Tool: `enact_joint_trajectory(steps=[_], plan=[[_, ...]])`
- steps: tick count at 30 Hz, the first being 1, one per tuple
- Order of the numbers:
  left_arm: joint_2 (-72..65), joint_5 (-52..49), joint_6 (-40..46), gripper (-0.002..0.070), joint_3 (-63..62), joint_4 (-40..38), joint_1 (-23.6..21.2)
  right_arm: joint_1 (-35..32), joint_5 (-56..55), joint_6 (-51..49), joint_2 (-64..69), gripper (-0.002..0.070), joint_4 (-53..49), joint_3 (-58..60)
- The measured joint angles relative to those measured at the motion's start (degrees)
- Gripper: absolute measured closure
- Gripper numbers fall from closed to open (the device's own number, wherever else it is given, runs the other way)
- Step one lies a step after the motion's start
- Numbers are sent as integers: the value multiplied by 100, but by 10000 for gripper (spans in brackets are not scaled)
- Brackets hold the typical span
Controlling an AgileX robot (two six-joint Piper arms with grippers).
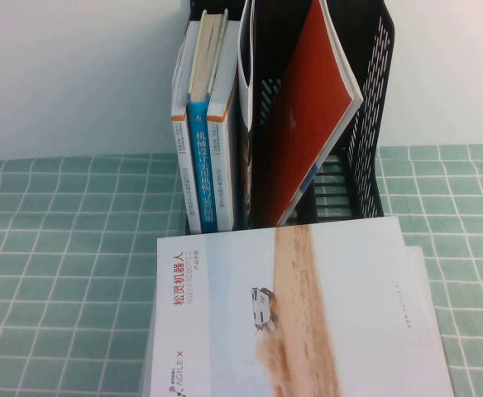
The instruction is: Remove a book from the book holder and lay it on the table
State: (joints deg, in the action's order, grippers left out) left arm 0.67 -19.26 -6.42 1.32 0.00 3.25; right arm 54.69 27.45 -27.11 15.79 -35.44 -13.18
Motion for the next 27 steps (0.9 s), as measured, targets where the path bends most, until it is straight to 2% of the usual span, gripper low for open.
enact_joint_trajectory(steps=[11,14,19,27], plan=[[0,-4,0,678,0,0,0,0,0,-23,-33,676,-263,9],[0,-4,0,678,0,0,0,-262,0,-23,-41,676,-197,9],[0,-4,0,678,0,0,0,-1461,-159,586,-46,676,609,23],[0,-13,-9,678,0,0,0,-4214,-1545,1909,-748,676,1497,524]])
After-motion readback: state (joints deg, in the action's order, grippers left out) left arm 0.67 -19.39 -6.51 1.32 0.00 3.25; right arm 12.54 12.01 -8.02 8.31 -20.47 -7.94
